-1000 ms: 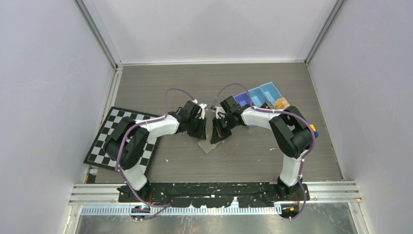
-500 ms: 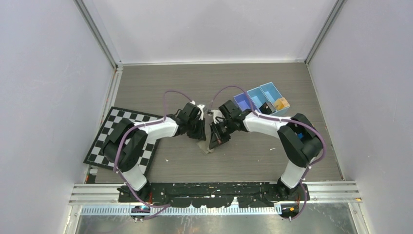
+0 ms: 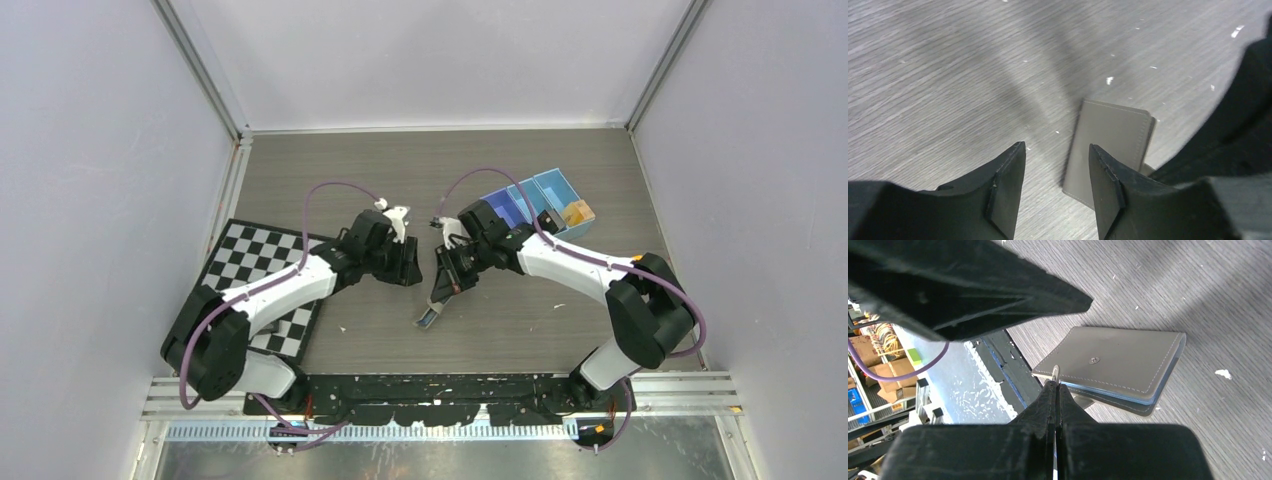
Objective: Put the credit cards into the card holder
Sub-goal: Open the card holder at the center of the board.
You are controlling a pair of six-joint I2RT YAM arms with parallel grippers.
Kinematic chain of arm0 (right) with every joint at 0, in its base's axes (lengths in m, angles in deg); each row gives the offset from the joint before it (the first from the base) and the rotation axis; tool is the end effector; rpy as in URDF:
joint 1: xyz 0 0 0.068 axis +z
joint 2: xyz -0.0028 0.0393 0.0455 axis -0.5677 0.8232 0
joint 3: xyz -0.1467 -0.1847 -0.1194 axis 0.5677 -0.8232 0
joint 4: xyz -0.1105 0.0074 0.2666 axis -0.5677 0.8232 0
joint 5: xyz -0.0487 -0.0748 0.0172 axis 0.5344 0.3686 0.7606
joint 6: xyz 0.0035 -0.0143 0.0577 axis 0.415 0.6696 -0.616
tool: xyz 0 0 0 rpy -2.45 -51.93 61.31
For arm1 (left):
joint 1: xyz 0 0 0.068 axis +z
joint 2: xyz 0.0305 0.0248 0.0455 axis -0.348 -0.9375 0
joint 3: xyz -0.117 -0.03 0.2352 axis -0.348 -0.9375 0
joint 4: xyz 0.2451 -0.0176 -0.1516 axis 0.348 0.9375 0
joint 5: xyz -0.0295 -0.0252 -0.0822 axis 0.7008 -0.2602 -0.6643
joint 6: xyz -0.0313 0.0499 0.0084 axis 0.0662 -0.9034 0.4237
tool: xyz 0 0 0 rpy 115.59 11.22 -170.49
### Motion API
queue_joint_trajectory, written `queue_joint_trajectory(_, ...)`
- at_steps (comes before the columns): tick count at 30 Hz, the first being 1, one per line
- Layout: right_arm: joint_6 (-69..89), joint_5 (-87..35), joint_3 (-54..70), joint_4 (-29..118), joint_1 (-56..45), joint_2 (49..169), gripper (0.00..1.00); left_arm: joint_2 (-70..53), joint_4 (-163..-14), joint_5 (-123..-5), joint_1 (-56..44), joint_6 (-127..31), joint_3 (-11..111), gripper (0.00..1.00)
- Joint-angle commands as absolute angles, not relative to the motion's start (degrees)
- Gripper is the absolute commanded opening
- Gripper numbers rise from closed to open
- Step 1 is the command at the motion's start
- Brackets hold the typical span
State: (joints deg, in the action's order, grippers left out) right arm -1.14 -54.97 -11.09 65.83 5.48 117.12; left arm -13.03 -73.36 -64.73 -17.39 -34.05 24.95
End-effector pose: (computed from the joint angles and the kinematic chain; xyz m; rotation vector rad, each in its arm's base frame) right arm 0.2457 0.2408 0.1833 -0.7829 2.5595 1.1829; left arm 0.2480 -0.2011 0.1807 0.3451 2.4628 -0.6935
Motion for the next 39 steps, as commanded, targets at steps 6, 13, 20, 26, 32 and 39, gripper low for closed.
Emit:
queue_joint_trajectory(6, -1.2, -55.2, -9.4, 66.5, 5.7, 112.5, 0.01, -6.6, -83.9, -78.0, -17.3, -33.5, 18.3, 0.58)
queue_joint_trajectory(13, -1.0, -55.0, -9.2, 66.8, 5.6, 112.0, 0.01, -5.0, -88.4, -83.4, -17.3, -32.3, 15.2, 0.66)
queue_joint_trajectory(20, -0.5, -54.5, -9.3, 67.5, 5.5, 112.4, 0.0, -8.9, -86.8, -81.3, -17.3, -32.1, 15.2, 0.64)
queue_joint_trajectory(26, -1.4, -51.1, -10.2, 68.2, 5.4, 110.3, 0.01, -9.5, -86.8, -79.0, -17.3, -31.1, 14.5, 0.59)
queue_joint_trajectory(32, -9.2, -43.3, -14.5, 65.8, 5.4, 104.7, 0.01, -9.5, -86.7, -76.4, -17.3, -28.1, 13.4, 0.57)
queue_joint_trajectory(39, -13.1, -34.2, -14.7, 76.5, 5.6, 100.9, 0.0, -10.3, -88.9, -77.1, -17.4, -24.3, 12.5, 0.57)
